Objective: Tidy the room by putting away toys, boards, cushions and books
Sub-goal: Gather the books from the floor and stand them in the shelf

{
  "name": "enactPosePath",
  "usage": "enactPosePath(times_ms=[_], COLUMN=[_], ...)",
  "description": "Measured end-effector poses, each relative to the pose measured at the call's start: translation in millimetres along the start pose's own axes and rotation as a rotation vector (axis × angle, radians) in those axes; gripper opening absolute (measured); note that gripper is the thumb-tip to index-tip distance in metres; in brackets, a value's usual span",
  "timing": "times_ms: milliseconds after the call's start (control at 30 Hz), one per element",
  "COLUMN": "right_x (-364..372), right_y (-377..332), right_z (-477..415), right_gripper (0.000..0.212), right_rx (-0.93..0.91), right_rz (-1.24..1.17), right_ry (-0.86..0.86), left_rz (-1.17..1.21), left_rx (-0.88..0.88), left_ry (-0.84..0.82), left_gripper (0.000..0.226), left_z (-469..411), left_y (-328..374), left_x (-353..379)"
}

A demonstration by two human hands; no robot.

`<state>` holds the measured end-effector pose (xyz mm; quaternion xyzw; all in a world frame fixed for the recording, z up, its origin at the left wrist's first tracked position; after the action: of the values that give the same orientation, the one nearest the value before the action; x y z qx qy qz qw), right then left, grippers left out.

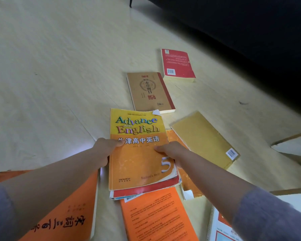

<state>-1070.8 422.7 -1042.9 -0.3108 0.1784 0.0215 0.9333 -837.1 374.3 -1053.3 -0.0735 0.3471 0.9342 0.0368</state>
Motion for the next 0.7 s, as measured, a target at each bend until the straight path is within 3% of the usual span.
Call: enactPosePath(times_ms=[100,200,233,333,433,600,700], right_x=[-2.9,-15.4,-22.7,-40.1,-46.1,-45.2,-44.3], right_y=[-13.0,-50.2,-64.4,-97.3,-110.0,-93.1,-85.1], right_z=[0.1,11.7,17.0,32.6,44.6,50.6,49.3], right_gripper=[0.041,0.012,0.007,0.021,0.048,0.046,0.043], right_rx=[-0.11,-0.301,-0.354,-0.5,-0.624,-0.662,-0.637], right_rz=[-0.045,-0.055,-0.06,-0.062,-0.058,-0.116,-0.18], right_ry=[0.026,0.098,0.145,0.257,0.325,0.377,0.323], left_rz=[0.015,0.015,-0.003,-0.017,-0.072,-0.132,-0.138], left_rx=[0.162,0.399,0.474,0.683,0.85,0.954,0.914], left_ry=[0.008,0.066,0.083,0.135,0.18,0.168,0.117], left_gripper=[0.035,0.063,0.064,0.038,0.037,0.043,0.045], left_z=[5.7,13.7,20.6,48.7,68.6,80.0,77.8], left_y=[25.4,68.1,84.0,123.5,138.9,130.9,129.2], left_x=[-1.5,-9.8,-11.1,-12.8,-14.2,-12.9,-7.4])
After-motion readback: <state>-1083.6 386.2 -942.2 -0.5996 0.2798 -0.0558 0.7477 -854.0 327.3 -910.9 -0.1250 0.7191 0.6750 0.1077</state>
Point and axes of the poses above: each hand's wrist, its own z-axis away from the middle knuckle, its own x-axis out of the palm, y = z × x, the point moved 10 cm from there along -z, towards the middle knuckle, and after that the axes turned 5 degrees about y, right-handed, at the moved point
